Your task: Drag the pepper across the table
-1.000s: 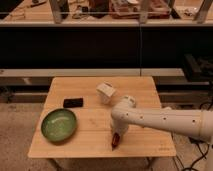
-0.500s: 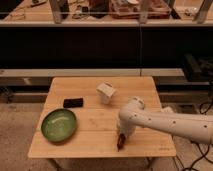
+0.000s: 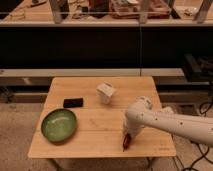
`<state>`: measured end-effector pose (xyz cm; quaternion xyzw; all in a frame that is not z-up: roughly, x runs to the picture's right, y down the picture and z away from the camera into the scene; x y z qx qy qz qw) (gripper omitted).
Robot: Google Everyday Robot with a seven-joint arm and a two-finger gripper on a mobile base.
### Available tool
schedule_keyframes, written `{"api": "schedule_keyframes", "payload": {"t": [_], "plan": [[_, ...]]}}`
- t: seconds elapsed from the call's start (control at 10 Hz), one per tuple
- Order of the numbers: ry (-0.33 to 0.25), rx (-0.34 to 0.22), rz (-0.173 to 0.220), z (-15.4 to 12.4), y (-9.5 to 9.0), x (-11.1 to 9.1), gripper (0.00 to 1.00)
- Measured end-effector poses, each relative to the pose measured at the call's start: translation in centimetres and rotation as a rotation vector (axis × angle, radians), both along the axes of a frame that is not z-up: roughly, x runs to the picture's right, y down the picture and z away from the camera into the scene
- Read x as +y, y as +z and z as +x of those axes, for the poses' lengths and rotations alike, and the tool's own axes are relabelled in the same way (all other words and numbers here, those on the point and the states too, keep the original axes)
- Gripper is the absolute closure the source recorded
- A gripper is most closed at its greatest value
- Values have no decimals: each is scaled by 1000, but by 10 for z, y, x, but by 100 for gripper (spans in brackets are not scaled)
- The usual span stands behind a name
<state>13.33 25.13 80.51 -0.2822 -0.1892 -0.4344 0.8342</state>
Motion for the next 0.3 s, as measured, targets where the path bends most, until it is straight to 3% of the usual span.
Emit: {"api": "schedule_keyframes", "payload": {"t": [0.3], "plan": [[25,-3,-23,9,2,3,100]]}}
